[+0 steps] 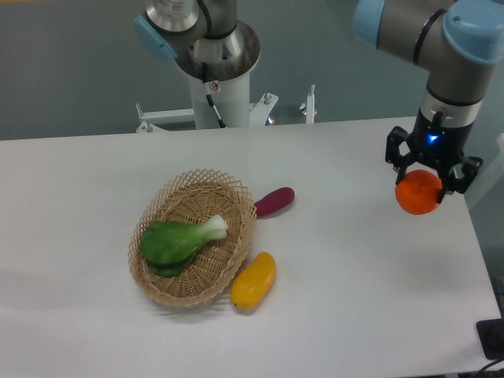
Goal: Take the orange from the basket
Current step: 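Lift the orange out of the basket and carry it beside the basket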
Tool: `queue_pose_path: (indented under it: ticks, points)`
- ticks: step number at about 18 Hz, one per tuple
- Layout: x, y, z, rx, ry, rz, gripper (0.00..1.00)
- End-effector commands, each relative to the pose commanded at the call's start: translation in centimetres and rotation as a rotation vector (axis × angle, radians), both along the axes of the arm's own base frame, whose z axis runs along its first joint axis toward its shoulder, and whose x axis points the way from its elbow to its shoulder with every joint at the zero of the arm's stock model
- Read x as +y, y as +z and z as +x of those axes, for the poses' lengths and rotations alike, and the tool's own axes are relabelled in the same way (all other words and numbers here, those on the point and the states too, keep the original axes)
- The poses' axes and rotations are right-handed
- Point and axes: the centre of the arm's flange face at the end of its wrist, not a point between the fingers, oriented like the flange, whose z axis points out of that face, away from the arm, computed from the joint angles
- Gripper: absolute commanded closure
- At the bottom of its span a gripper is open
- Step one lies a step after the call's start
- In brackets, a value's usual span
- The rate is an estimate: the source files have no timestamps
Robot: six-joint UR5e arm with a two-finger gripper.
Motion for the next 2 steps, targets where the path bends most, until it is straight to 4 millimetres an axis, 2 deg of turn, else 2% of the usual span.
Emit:
queue_pose_path:
  ticks: [2]
  points:
    - [0.1, 0.0, 0.06, -0.001, 0.0, 0.002, 0.37]
